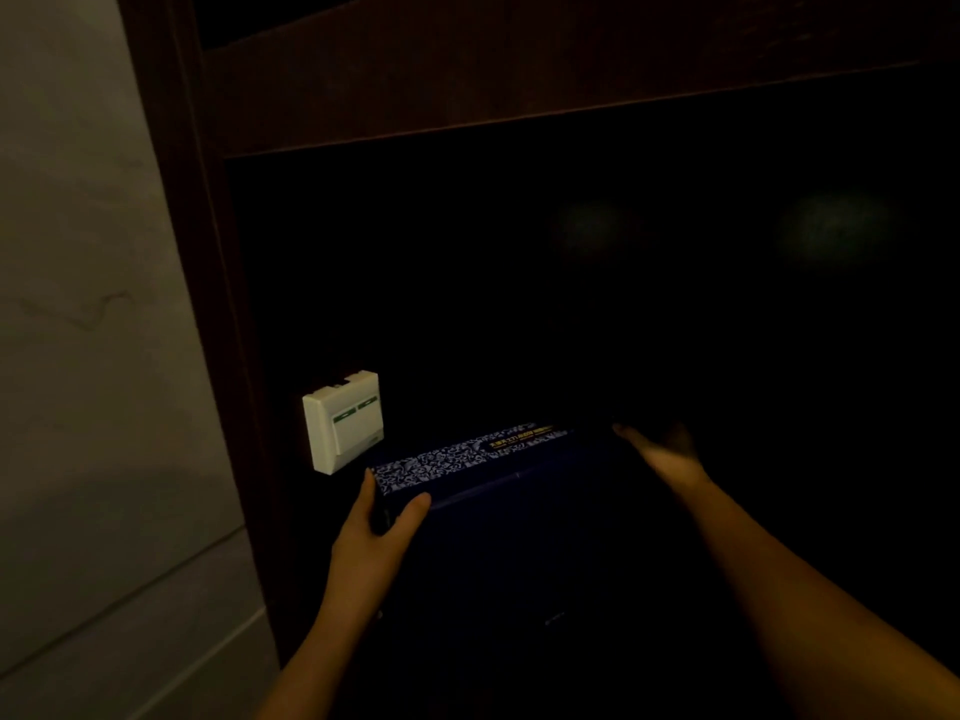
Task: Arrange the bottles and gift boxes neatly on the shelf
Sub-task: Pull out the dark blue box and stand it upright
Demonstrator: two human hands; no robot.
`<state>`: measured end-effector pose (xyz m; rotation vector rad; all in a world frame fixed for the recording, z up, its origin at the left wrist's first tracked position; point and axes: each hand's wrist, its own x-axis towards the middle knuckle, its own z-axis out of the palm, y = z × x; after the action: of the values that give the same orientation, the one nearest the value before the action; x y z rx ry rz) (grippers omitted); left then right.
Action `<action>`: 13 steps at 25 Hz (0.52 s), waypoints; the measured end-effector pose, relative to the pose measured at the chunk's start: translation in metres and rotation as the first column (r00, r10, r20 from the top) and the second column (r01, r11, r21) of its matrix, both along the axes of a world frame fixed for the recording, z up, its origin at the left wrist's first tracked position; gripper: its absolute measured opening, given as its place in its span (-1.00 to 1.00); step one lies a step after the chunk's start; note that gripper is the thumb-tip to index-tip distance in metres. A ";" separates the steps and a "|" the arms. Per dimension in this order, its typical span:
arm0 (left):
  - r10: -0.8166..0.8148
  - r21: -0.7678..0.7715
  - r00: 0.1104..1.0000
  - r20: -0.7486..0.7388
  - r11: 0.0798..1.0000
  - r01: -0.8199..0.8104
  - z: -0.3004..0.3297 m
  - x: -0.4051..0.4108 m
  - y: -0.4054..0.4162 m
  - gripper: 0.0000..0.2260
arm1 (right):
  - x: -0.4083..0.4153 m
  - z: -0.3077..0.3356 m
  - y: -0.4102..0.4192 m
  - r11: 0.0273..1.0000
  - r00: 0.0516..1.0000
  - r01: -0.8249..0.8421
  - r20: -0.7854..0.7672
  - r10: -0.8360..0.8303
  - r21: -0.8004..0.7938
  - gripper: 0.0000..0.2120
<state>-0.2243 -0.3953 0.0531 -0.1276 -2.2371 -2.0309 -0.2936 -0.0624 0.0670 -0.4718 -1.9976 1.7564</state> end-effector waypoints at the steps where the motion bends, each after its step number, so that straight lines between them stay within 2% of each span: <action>1: 0.002 -0.006 1.000 -0.009 1.000 -0.002 0.000 0.001 0.000 -0.28 | 0.001 -0.001 -0.001 1.000 0.999 0.020 -0.026 -0.020 0.005 -0.32; 4: 0.001 -0.033 1.000 -0.023 0.999 -0.002 0.000 0.003 0.001 -0.30 | 0.013 0.001 0.000 0.986 0.991 0.135 -0.030 -0.132 0.100 -0.35; 8: -0.018 -0.087 0.999 -0.045 0.996 0.014 0.003 -0.003 0.006 -0.39 | 0.039 0.000 0.007 0.959 0.977 0.213 -0.067 -0.204 0.188 -0.23; 11: -0.007 -0.132 0.996 -0.088 0.991 -0.005 0.003 -0.006 0.014 -0.46 | 0.075 -0.006 0.009 0.872 0.927 0.375 -0.108 -0.360 0.316 -0.19; 13: 0.023 -0.132 0.990 -0.143 0.990 -0.042 0.001 -0.007 0.018 -0.51 | 0.102 -0.008 0.005 0.830 0.896 0.444 -0.157 -0.415 0.339 -0.19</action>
<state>-0.2313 -0.3770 0.0541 -0.2370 -2.2712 -1.7938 -0.1914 -0.0572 0.0590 -0.6545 -1.9163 1.0812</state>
